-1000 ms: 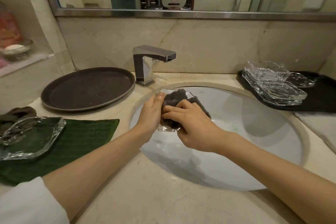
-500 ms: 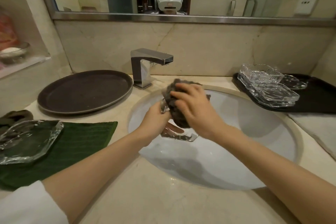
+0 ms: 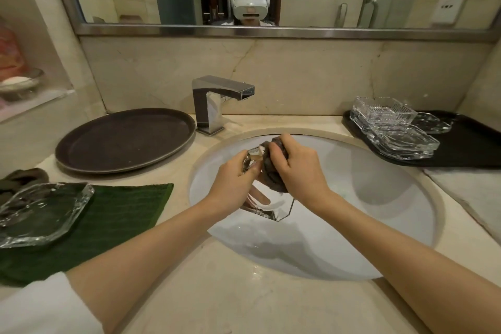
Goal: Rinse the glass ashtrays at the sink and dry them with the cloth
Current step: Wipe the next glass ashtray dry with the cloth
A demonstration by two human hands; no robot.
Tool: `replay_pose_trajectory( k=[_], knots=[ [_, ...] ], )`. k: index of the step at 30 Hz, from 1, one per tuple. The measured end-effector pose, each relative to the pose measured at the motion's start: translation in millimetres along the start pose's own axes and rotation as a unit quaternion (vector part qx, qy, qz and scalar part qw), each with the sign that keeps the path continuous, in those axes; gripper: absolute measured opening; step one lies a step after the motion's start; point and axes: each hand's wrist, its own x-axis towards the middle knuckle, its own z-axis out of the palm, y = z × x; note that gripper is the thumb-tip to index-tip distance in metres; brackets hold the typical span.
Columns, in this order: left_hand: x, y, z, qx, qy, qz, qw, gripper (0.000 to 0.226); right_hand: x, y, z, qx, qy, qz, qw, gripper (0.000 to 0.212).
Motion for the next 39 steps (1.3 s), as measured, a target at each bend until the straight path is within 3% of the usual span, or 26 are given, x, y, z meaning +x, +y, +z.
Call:
replay_pose_trajectory(
  k=[6,10,12,14,19,24,27,31,35,37,39],
  knots=[
    [10.6,-5.0,-2.8,-0.11,0.06,-0.019,0.992,0.02,8.1,-2.8,-3.2,0.161,0.075,0.199,0.964,0.022],
    [20.7,-1.7,-14.5,-0.156,0.147,-0.012,0.977,0.022,-7.9,-20.4,17.2,0.305,0.024,0.297,0.904,0.019],
    [22.2,-3.5,-16.6,-0.141,0.159,-0.015,0.977,0.024,-11.8,-26.5,19.8,0.334,-0.014,0.303,0.892,0.028],
    [21.2,-5.2,-16.6,-0.139,0.136,-0.03,0.98,0.027,-7.3,-22.3,17.1,0.302,-0.024,0.285,0.909,0.038],
    [18.2,-0.3,-7.0,-0.133,0.047,-0.036,0.989,0.009,12.7,-8.4,-1.9,0.242,0.008,0.257,0.936,0.037],
    [17.3,5.7,-8.6,-0.124,0.016,-0.022,0.992,0.008,12.7,-5.8,-3.9,0.219,0.037,0.216,0.951,0.032],
    [17.0,4.9,-5.4,-0.117,0.085,-0.004,0.989,0.011,8.2,-12.0,3.5,0.255,0.063,0.245,0.933,0.028],
    [19.2,-1.0,-2.5,-0.118,0.18,0.0,0.977,0.029,-4.5,-22.2,19.0,0.34,0.08,0.342,0.873,0.026],
    [17.4,1.0,-4.7,-0.174,0.205,-0.022,0.963,0.024,-11.8,-25.5,24.6,0.436,0.054,0.38,0.814,0.034],
    [16.5,3.1,-4.0,-0.213,0.178,-0.037,0.96,0.021,-10.1,-23.6,24.7,0.435,0.055,0.38,0.815,0.032],
    [15.6,6.1,-2.6,-0.201,0.126,-0.054,0.97,0.022,-0.2,-17.4,16.5,0.378,0.077,0.358,0.85,0.025]
  ],
)
